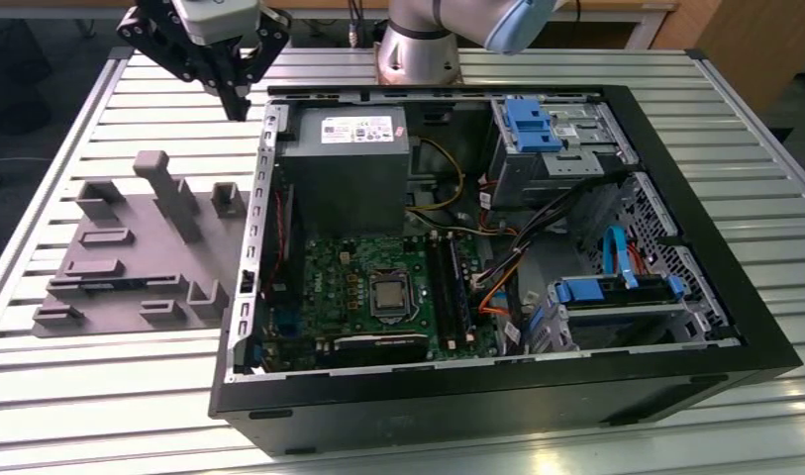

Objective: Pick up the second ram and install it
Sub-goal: 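Reach for the second ram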

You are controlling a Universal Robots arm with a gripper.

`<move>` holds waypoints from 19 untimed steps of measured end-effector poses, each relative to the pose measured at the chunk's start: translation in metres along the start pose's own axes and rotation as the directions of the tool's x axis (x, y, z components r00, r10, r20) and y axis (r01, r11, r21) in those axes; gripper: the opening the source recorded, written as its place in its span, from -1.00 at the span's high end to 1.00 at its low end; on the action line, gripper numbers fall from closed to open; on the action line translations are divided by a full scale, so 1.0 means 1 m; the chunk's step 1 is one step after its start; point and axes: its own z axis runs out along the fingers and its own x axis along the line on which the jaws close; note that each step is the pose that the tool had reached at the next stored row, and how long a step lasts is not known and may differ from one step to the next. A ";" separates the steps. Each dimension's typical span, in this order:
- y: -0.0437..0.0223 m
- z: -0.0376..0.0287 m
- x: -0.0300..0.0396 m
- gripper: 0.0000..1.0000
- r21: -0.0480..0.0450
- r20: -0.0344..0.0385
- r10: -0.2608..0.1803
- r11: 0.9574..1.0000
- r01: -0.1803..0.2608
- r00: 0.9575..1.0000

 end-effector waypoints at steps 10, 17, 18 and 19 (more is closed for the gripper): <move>-0.0003 -0.0001 0.0035 0.79 0.000 0.000 0.000 1.000 0.000 1.000; -0.0004 -0.0001 0.0050 0.79 0.000 0.000 0.000 1.000 0.000 1.000; -0.0004 -0.0001 0.0052 0.79 0.000 0.000 0.000 1.000 0.000 1.000; -0.0004 -0.0002 0.0054 0.79 0.000 0.000 0.000 1.000 0.000 1.000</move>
